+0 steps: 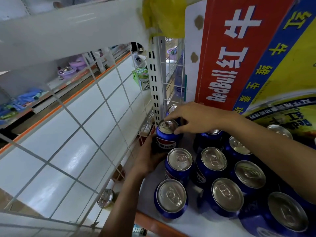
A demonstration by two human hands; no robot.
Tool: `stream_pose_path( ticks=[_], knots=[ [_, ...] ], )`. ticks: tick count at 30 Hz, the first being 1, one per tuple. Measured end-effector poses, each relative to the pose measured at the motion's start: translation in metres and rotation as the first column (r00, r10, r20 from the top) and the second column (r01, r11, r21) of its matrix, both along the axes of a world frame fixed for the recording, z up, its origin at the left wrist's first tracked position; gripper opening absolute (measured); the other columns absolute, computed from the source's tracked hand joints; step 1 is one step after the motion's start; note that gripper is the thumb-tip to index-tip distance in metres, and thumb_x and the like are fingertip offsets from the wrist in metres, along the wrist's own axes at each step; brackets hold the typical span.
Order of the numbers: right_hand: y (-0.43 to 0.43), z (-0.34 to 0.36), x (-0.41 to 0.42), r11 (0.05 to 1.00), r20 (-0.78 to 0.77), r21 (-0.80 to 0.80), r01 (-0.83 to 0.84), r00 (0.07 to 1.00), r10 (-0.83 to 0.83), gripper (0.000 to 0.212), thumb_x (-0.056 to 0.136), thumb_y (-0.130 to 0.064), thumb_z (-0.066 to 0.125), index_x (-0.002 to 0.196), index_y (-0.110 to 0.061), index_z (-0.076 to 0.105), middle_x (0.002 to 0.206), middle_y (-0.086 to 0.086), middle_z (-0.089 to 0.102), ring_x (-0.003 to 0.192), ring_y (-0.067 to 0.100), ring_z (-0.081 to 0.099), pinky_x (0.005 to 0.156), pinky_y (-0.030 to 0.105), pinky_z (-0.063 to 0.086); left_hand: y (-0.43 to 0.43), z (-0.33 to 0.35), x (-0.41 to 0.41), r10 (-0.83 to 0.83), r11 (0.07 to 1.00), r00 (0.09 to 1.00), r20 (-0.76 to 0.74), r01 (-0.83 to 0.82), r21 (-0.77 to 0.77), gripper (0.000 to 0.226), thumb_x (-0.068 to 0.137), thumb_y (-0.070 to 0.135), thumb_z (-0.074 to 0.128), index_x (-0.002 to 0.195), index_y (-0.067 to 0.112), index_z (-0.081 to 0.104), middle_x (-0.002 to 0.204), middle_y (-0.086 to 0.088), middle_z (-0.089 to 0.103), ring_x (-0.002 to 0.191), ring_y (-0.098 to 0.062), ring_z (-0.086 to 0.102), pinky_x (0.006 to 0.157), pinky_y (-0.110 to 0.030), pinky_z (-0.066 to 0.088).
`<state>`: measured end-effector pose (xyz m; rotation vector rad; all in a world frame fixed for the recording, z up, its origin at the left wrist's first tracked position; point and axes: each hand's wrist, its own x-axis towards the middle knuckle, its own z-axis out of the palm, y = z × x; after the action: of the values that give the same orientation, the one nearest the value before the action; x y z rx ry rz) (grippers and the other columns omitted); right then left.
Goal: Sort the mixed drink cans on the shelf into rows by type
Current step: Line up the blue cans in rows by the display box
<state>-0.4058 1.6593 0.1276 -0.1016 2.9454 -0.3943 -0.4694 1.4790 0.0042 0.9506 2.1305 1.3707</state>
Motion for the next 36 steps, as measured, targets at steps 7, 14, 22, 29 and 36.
stream_pose_path(
  ticks=[7,14,22,29,36],
  knots=[
    [-0.001,-0.012,0.003,0.999,-0.053,-0.016,0.037,0.998,-0.038,0.052,0.087,-0.032,0.064,0.136,-0.027,0.049,0.120,-0.001,0.055,0.099,0.005,0.040,0.084,0.020,0.031,-0.002,-0.001,0.007,0.027,0.999,0.999,-0.030,-0.026,0.026,0.057,0.083,0.011,0.068,0.135,0.009,0.044,0.116,0.013,0.051,0.103,0.006,0.049,0.078,0.004,0.036],
    [-0.007,-0.015,0.009,0.998,-0.120,0.011,0.070,0.990,-0.068,0.050,0.088,-0.028,0.064,0.136,-0.025,0.050,0.125,0.000,0.055,0.100,0.002,0.040,0.083,0.016,0.026,-0.005,-0.001,0.009,-0.014,0.999,0.998,-0.063,0.016,0.031,0.055,0.085,0.015,0.065,0.136,0.015,0.043,0.112,0.025,0.046,0.107,0.007,0.045,0.079,0.006,0.033],
    [-0.009,-0.011,0.012,0.988,-0.072,-0.060,0.141,0.987,-0.145,0.049,0.087,-0.015,0.065,0.133,-0.024,0.052,0.127,0.000,0.061,0.113,0.015,0.056,0.094,0.025,0.042,-0.008,-0.005,0.008,-0.032,0.999,0.996,-0.089,0.033,0.017,0.053,0.086,0.026,0.064,0.134,0.027,0.042,0.112,0.027,0.050,0.100,0.015,0.049,0.088,-0.003,0.039],
    [-0.015,0.000,0.034,0.973,-0.149,-0.058,0.225,0.961,-0.232,0.047,0.089,-0.008,0.060,0.132,-0.023,0.053,0.120,0.002,0.062,0.102,0.009,0.055,0.085,0.021,0.038,-0.009,-0.008,0.011,-0.022,0.999,0.992,-0.124,0.024,0.021,0.060,0.079,0.054,0.055,0.135,0.038,0.041,0.116,0.028,0.051,0.110,0.010,0.048,0.090,-0.011,0.037],
    [-0.038,0.009,0.058,0.977,-0.116,-0.055,0.204,0.971,-0.210,0.043,0.090,-0.019,0.061,0.132,-0.026,0.052,0.118,-0.005,0.061,0.101,0.007,0.055,0.082,0.020,0.039,-0.008,-0.003,0.015,-0.041,0.998,0.995,-0.096,0.046,0.046,0.053,0.087,0.036,0.063,0.132,0.047,0.037,0.118,0.029,0.053,0.112,0.012,0.049,0.093,-0.017,0.039]
  ],
)
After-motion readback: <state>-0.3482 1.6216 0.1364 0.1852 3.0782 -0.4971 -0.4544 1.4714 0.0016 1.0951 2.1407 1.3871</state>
